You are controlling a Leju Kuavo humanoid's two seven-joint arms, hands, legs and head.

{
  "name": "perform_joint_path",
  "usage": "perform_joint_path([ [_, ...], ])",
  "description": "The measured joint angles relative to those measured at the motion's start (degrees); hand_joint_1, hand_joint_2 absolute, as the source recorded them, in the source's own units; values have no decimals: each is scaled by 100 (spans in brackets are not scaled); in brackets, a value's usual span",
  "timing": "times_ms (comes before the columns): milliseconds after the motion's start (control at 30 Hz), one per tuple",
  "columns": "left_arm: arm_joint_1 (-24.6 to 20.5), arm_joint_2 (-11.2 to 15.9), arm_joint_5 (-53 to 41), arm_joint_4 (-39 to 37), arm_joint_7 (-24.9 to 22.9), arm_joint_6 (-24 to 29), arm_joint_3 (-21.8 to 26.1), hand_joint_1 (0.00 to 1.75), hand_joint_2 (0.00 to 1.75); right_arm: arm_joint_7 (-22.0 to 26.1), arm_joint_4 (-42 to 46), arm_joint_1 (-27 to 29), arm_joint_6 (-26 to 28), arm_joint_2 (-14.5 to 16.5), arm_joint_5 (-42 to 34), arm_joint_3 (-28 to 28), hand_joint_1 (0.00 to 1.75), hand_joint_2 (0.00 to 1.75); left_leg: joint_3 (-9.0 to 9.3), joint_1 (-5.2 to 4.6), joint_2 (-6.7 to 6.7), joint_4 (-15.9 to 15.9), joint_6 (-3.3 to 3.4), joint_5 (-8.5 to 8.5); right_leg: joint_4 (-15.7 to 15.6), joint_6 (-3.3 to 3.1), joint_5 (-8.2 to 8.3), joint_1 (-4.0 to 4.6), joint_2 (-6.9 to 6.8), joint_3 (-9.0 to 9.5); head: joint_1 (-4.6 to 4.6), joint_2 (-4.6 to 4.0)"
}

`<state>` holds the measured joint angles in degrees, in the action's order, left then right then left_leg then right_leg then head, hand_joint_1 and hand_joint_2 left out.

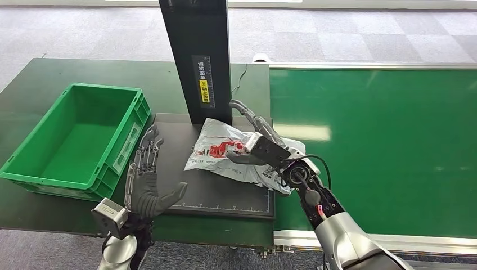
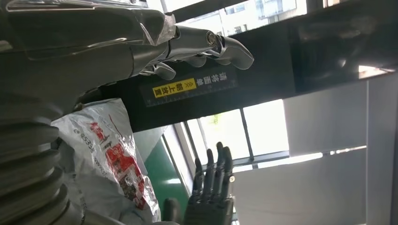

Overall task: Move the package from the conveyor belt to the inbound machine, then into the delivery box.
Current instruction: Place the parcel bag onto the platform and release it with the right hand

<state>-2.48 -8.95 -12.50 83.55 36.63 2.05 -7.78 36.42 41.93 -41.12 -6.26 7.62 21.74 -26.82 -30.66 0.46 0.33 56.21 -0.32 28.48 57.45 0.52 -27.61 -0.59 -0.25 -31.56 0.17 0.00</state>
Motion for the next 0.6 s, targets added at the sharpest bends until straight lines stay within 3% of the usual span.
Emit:
perform_joint_path([
  [333, -751, 72, -876, -699, -198, 108, -394, 0, 175, -70, 3444, 1408, 990, -221, -1064, 851, 0, 175, 3, 0, -4, 1, 0, 0, -1, 0, 1, 0, -3, 2, 0, 0],
  [467, -1057, 90, -1250, -1056, -338, 249, -538, 0, 175, 65, 4213, 1913, 947, -287, -1480, 1124, 0, 175, 3, 0, -1, 1, 0, 0, -2, 0, 1, 0, -2, 0, 0, -1],
  [600, -1594, 4, -2216, -1771, -652, 860, -792, 0, 175, 6, 4514, 2358, 558, -217, -2066, 1214, 0, 175, 2, 0, -7, 1, 0, 0, -3, -3, 2, 0, -5, 2, -1, -1],
])
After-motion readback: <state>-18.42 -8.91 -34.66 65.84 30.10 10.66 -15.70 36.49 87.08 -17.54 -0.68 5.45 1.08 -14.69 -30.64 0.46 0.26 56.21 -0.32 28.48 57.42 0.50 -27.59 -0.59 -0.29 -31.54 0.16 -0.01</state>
